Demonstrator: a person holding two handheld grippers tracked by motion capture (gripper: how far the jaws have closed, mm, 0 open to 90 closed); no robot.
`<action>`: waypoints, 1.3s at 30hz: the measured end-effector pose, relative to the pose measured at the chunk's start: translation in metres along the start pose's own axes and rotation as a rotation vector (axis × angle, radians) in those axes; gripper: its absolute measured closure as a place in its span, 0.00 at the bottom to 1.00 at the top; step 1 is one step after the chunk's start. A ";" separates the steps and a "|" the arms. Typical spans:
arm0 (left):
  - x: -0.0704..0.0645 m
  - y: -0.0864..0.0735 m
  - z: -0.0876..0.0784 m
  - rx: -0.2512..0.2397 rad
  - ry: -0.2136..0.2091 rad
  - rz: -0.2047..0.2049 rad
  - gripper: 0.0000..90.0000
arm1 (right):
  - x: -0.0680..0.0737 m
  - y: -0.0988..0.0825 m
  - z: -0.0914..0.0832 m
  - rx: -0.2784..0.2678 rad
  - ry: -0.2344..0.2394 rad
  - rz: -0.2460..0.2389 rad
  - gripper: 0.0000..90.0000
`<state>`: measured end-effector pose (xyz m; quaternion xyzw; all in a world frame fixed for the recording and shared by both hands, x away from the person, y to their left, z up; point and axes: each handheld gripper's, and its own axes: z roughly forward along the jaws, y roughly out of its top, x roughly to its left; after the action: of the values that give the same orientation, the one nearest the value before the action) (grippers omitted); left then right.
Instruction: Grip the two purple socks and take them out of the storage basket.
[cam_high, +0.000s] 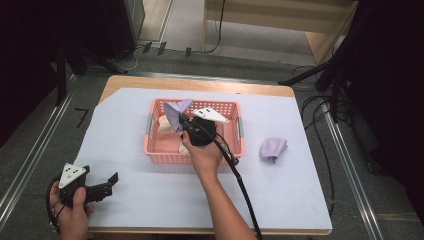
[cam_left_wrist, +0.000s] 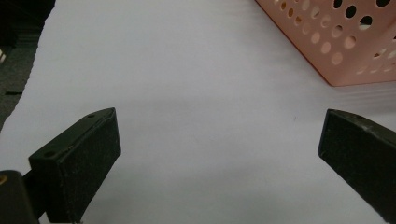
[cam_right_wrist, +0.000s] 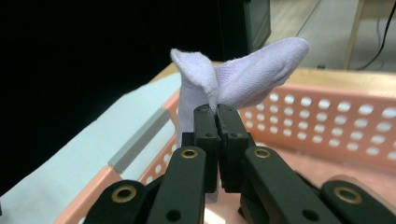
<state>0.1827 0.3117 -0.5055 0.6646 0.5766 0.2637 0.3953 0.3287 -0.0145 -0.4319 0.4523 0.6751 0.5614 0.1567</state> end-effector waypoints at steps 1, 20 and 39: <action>0.000 0.000 0.000 0.000 0.000 0.000 0.00 | 0.000 0.001 -0.001 -0.014 0.000 -0.009 0.99; 0.000 0.000 0.000 -0.001 0.001 0.002 0.00 | -0.035 0.020 -0.046 -0.142 -0.090 -0.028 0.99; -0.001 0.000 0.000 -0.004 0.006 0.003 0.00 | -0.105 0.014 -0.102 -0.199 -0.267 0.003 0.98</action>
<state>0.1825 0.3109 -0.5055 0.6641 0.5763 0.2675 0.3942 0.3184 -0.1600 -0.4177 0.5063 0.5887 0.5605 0.2881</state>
